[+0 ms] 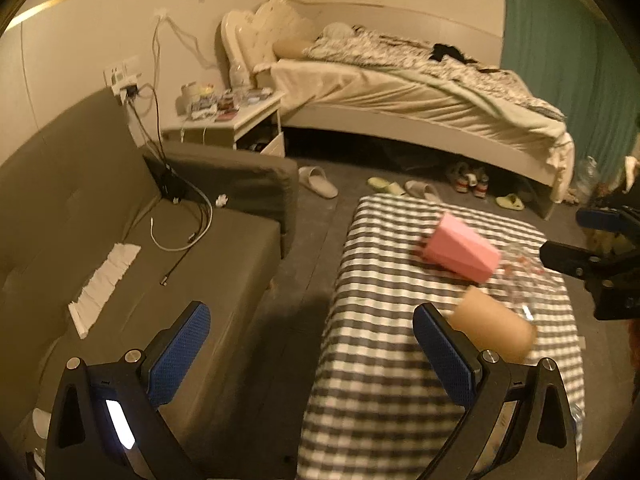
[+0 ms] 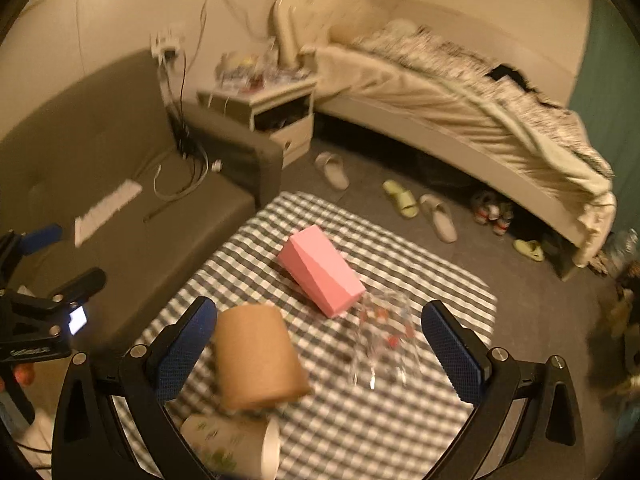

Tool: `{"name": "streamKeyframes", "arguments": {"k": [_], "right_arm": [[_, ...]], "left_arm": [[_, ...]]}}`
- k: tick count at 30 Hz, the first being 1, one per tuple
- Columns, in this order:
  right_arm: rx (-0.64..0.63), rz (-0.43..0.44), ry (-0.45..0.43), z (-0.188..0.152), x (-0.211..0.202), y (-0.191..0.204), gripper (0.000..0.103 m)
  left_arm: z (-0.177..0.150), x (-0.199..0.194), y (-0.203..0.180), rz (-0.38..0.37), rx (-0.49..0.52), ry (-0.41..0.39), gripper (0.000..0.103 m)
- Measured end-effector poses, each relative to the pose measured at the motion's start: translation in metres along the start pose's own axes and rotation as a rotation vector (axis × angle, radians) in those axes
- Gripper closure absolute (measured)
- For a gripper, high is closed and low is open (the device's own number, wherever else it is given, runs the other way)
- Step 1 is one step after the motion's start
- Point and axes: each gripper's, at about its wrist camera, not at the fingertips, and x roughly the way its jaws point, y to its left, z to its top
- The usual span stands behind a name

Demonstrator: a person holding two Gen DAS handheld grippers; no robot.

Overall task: Flip cup upside down
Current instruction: 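Reach the right gripper to the pink hexagonal cup and grasp it, then lift the pink cup with the right gripper and carry it toward the left gripper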

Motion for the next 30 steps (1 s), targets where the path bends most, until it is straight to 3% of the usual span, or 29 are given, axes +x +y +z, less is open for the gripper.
{"name": "streamKeyframes", "arguments": {"k": [11,17,20,24,30], "right_arm": [[-0.053,0.073,0.194,0.028,0.139,-0.014,0.0],[-0.085,0.101,0.289,0.026,0.18,-0.013,0.011],[-0.104,0.089,0.32,0.024,0.19,-0.01,0.026],[-0.092,0.065,0.308,0.025,0.187,-0.01,0.036],[-0.036,-0.012,0.223,0.034,0.125,-0.01,0.04]], "left_arm": [[0.008,0.078,0.001,0.023,-0.044,0.077,0.0],[0.01,0.094,-0.001,0.023,-0.047,0.094,0.0],[0.009,0.094,-0.001,0.023,-0.045,0.098,0.0],[0.011,0.083,-0.003,0.024,-0.031,0.087,0.0],[0.022,0.04,-0.004,0.007,-0.031,0.037,0.0]]}}
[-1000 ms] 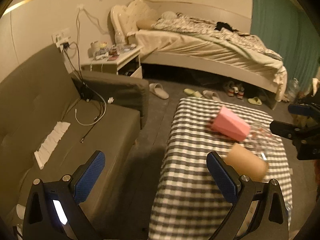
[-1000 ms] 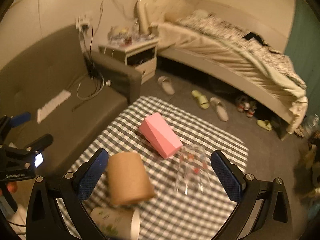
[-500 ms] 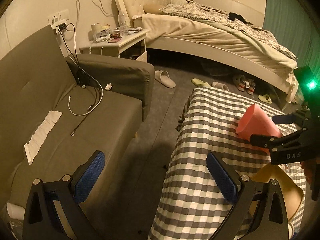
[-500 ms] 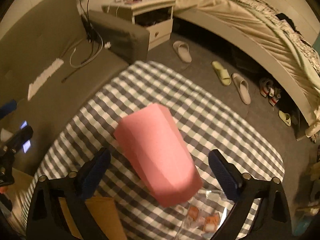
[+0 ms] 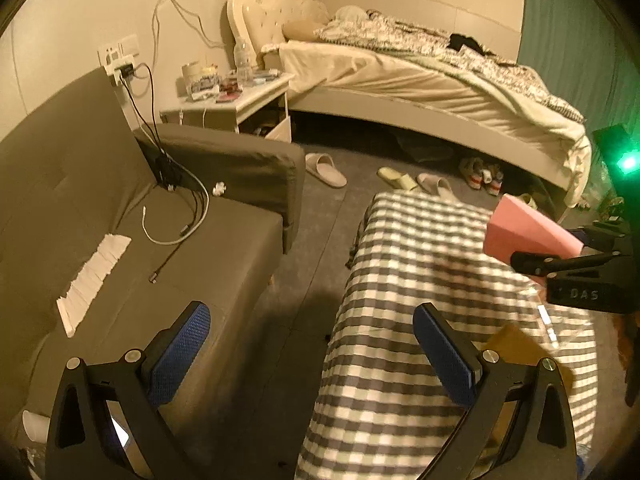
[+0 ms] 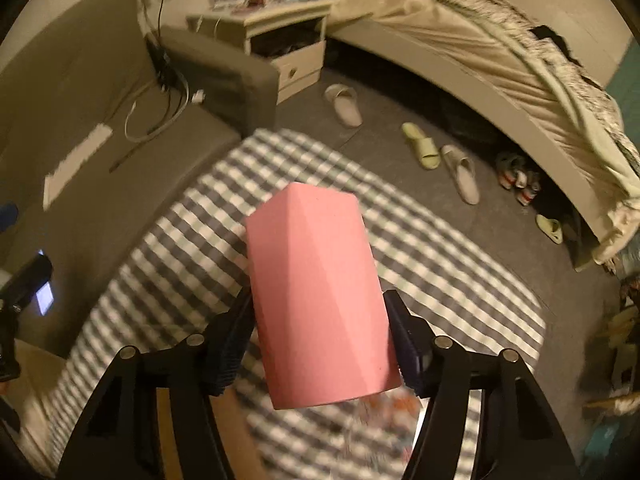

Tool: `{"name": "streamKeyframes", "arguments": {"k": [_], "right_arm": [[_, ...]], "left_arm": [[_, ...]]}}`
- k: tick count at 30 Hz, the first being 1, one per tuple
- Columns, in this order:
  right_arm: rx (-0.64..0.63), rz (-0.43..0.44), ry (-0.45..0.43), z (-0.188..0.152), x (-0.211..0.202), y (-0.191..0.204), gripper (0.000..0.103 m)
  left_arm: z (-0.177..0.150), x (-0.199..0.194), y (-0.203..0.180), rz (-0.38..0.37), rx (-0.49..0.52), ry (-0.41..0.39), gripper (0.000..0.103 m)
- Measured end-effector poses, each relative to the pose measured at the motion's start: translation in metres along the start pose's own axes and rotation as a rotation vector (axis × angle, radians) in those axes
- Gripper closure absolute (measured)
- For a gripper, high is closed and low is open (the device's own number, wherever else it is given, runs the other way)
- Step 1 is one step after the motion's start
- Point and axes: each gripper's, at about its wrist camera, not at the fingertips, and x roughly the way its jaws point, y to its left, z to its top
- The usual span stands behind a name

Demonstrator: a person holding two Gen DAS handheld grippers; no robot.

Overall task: Flip cup upside down
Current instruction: 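Lift the pink cup with the right gripper and carry it toward the left gripper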

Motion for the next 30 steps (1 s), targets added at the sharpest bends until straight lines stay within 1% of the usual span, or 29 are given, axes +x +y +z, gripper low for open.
{"name": "streamKeyframes", "arguments": {"k": [4,7,11,14,16,18,21,24,27,30], "right_arm": [[0.036,-0.042,-0.055,-0.01,-0.062,0.005,0.041],[0.057,-0.061,-0.103,-0.027,-0.117,0.017,0.041],[0.085,-0.087,-0.167,-0.064,-0.185,0.04,0.041],[0.097,-0.1,-0.198,-0.098,-0.223,0.064,0.041],[0.117,-0.107,-0.211,-0.122,-0.242,0.079,0.041],[0.147,-0.107,-0.222,-0.147,-0.254,0.092,0.041],[0.22,-0.072,-0.226,-0.188,-0.258,0.108,0.041],[0.273,-0.034,-0.207,-0.225,-0.246,0.123,0.042],[0.302,-0.011,-0.174,-0.257,-0.223,0.14,0.042],[0.333,0.002,-0.153,-0.279,-0.202,0.151,0.042]], "left_arm": [[0.005,-0.045,0.001,-0.028,0.002,-0.057,0.0],[0.005,-0.085,0.004,-0.053,-0.002,-0.103,0.0],[-0.005,-0.136,0.009,-0.085,0.007,-0.158,0.0],[-0.019,-0.165,0.015,-0.096,0.012,-0.171,0.0],[-0.031,-0.182,0.019,-0.101,0.014,-0.178,0.0],[-0.044,-0.193,0.023,-0.103,0.017,-0.181,0.0],[-0.067,-0.207,0.028,-0.103,0.027,-0.182,0.0],[-0.091,-0.214,0.031,-0.101,0.043,-0.178,0.0],[-0.112,-0.215,0.033,-0.102,0.057,-0.164,0.0],[-0.128,-0.209,0.034,-0.101,0.056,-0.149,0.0]]}}
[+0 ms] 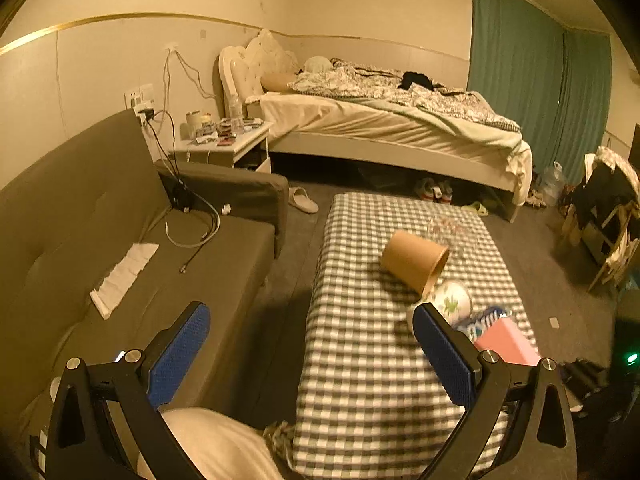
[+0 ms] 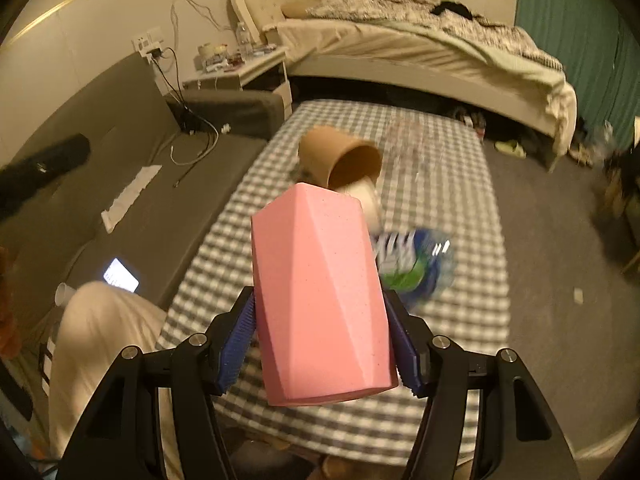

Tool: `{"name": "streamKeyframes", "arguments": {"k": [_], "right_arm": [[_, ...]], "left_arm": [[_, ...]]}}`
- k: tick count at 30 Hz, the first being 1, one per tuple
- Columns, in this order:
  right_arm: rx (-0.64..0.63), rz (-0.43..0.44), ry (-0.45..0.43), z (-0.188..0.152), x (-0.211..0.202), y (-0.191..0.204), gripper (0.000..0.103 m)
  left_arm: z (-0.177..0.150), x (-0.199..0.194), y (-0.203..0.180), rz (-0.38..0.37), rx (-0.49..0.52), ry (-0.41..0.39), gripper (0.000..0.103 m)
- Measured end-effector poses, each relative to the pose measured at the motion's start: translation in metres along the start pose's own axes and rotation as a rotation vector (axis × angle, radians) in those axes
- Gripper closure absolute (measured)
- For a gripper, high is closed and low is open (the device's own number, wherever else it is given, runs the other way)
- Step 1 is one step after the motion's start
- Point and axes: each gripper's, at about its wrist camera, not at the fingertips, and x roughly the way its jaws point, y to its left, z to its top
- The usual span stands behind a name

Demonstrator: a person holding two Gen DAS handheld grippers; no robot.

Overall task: Flip cup upside down
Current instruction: 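Lift the pink cup with the right gripper and carry it toward the left gripper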

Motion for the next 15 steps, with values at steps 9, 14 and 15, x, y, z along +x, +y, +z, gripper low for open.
{"name": "streamKeyframes", "arguments": {"k": [9,14,15], "right_arm": [[0.095,-0.127,0.017,-0.035,0.061,-0.001,0.042],[0.11,-0.145,0.075,-0.054,0.086,0.007,0.042],[0.101,-0.156,0.064,-0.055,0.085,0.008,0.042]], "left_arm": [[-0.036,0.016,-0.003,0.02,-0.021,0.034,0.0],[-0.042,0.024,-0.006,0.039,0.005,0.048,0.0],[-0.042,0.026,-0.006,0.039,0.005,0.051,0.0]]}}
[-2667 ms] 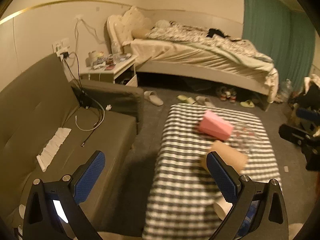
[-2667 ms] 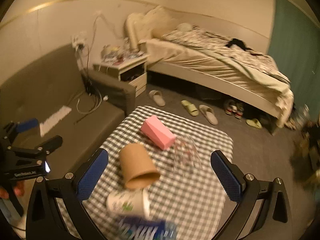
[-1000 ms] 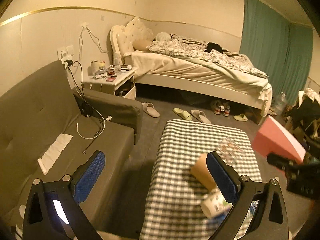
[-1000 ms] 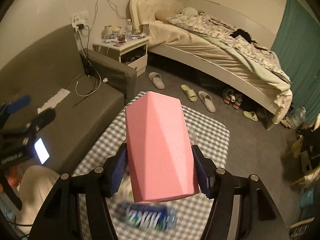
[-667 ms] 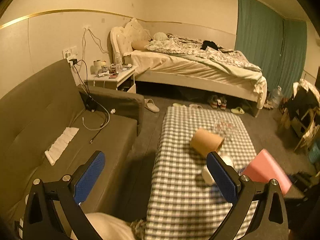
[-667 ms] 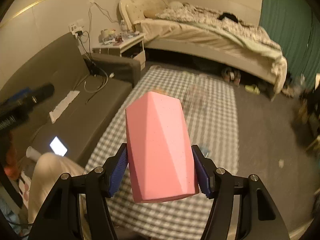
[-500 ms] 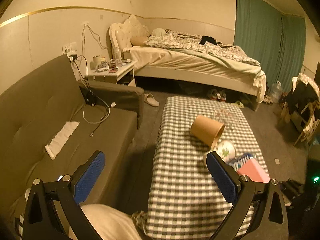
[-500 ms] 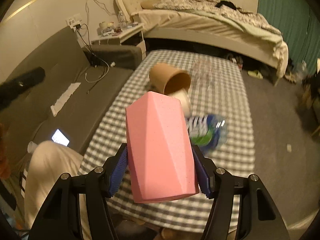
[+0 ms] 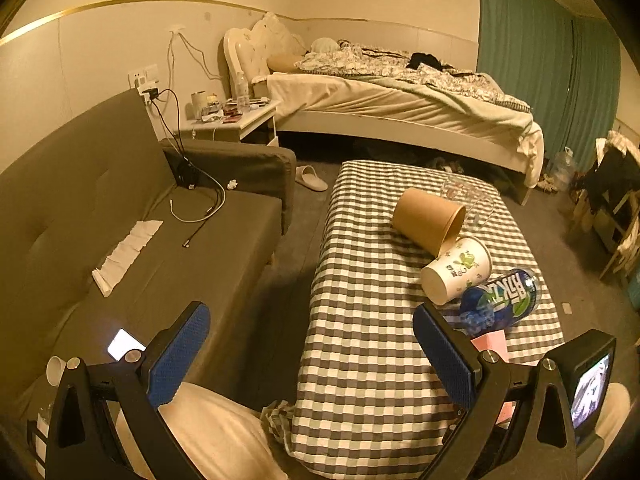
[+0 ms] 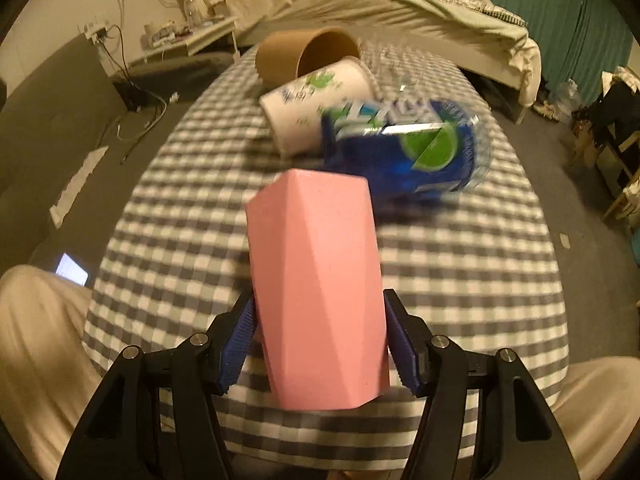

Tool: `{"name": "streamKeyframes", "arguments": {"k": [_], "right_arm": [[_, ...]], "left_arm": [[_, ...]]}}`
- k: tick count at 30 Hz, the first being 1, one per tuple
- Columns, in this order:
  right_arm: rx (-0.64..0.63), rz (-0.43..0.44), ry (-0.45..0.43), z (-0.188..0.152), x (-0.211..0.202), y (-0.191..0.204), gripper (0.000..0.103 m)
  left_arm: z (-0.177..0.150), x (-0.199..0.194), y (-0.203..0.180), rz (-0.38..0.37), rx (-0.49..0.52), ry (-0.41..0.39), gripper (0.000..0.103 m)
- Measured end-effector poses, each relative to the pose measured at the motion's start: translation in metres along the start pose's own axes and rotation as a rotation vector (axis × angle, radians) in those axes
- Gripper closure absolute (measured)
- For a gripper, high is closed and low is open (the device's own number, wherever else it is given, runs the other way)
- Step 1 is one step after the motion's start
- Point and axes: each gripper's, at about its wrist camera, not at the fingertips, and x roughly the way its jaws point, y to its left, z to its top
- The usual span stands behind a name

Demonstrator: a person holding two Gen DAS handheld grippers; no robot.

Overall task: Flip cup upside down
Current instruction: 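Lift the pink cup with the right gripper and carry it toward the left gripper, then close the left gripper on the pink cup while the right gripper releases it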

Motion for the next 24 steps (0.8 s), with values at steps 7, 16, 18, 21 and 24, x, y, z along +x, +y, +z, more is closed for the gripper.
{"name": "streamKeyframes", "arguments": {"k": [7,16,18,21,24], "right_arm": [[0.048,0.057,0.012,0.004,-0.005,-0.008,0.026],[0.094,0.048,-0.201,0.015,-0.09,-0.065,0.013],[0.097,-0.005,-0.246,0.015,-0.104,-0.082,0.013],[0.122,-0.071,-0.291,0.013,-0.115,-0.108,0.013],[0.168,-0.075,-0.31,0.006,-0.118,-0.128,0.013]], "left_arm": [[0.0,0.006,-0.009,-0.004,0.023,0.004,0.0],[-0.001,0.002,-0.038,-0.02,0.043,-0.001,0.0],[-0.006,0.001,-0.05,-0.037,0.042,0.005,0.0],[-0.02,0.0,-0.072,-0.081,0.045,0.029,0.0],[-0.035,0.002,-0.095,-0.111,0.063,0.063,0.0]]}}
